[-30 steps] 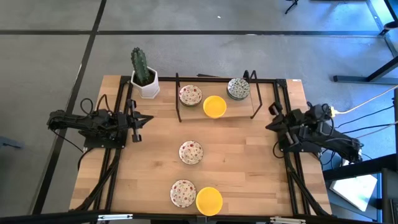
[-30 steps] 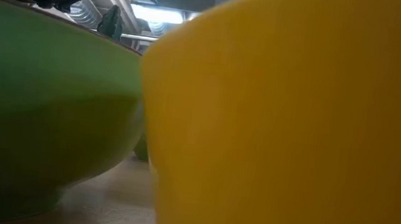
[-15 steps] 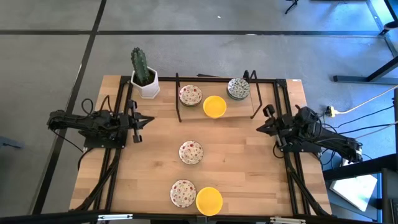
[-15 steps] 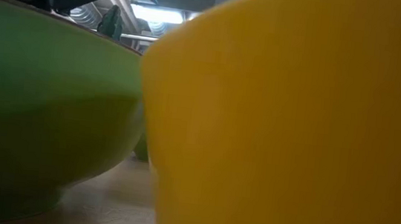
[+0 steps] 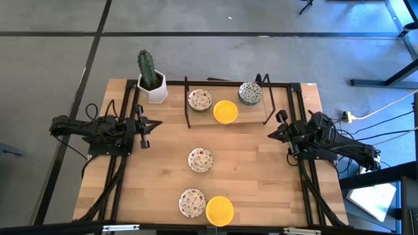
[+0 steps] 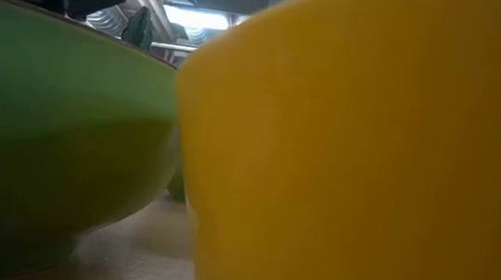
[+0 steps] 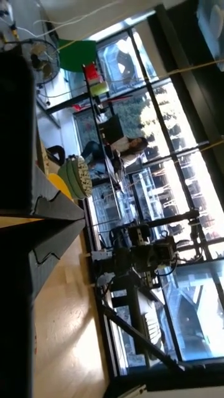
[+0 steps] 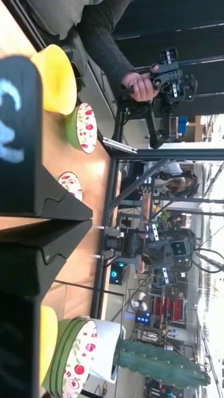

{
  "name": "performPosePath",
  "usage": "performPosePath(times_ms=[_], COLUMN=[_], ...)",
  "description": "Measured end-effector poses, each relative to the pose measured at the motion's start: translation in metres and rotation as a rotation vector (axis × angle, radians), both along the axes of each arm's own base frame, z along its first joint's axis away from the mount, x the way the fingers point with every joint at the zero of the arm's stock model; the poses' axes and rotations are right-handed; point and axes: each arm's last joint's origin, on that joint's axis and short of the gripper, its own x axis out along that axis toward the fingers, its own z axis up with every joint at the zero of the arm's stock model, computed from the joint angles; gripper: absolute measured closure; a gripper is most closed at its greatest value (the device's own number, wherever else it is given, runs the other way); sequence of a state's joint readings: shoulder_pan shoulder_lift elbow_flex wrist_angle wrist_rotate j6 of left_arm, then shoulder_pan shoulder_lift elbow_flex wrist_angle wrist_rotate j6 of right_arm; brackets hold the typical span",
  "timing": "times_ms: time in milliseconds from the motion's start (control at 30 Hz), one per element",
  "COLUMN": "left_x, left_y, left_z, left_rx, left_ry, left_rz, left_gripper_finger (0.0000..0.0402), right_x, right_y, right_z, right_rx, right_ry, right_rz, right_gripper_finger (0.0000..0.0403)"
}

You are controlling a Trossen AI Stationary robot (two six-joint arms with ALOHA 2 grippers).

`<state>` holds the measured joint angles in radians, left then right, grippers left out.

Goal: Pick & Place Mini bowls
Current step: Stack the green patterned bowl on the green patterned bowl on the shelf

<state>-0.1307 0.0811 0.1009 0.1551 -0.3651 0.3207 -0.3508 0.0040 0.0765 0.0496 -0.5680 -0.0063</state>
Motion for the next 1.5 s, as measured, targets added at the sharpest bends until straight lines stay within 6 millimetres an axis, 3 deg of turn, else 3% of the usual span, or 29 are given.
performPosePath(times_ms=[267,533,633,900,1000,1100,1233,1500], left_x=[0.002,0.006,0.009,0.021,0.027,0.038,0.061,0.132], left_y=[0.002,-0.008,-0.009,-0.01,-0.014,-0.022,-0.033,-0.058], left_z=[-0.01,-0.014,-0.019,-0.021,-0.015,-0.005,0.014,0.05], left_rx=[-0.027,0.008,0.014,-0.194,-0.26,-0.275,-0.303,-0.306], left_ry=[0.026,0.063,0.122,0.134,0.139,0.213,0.352,0.807], left_rz=[0.061,-0.269,-0.273,-0.264,-0.348,-0.4,-0.29,-0.141], left_gripper_finger=[0.04,0.04,0.0399,0.0399,0.04,0.04,0.0399,0.0396], right_x=[0.0,0.0,0.0,0.0,0.0,0.0,0.0,0.0], right_y=[0.0,0.0,0.0,0.0,0.0,0.0,0.0,0.0], right_z=[-0.001,-0.001,-0.001,-0.001,-0.001,-0.001,-0.001,-0.001], right_rx=[0.01,0.006,0.005,0.002,0.003,0.003,0.004,0.005], right_ry=[0.015,0.012,0.01,0.009,0.009,0.01,0.01,0.01], right_rz=[0.001,0.0,0.0,-0.001,0.0,0.0,0.0,0.0], right_gripper_finger=[0.0394,0.0394,0.0394,0.0394,0.0394,0.0394,0.0394,0.0394])
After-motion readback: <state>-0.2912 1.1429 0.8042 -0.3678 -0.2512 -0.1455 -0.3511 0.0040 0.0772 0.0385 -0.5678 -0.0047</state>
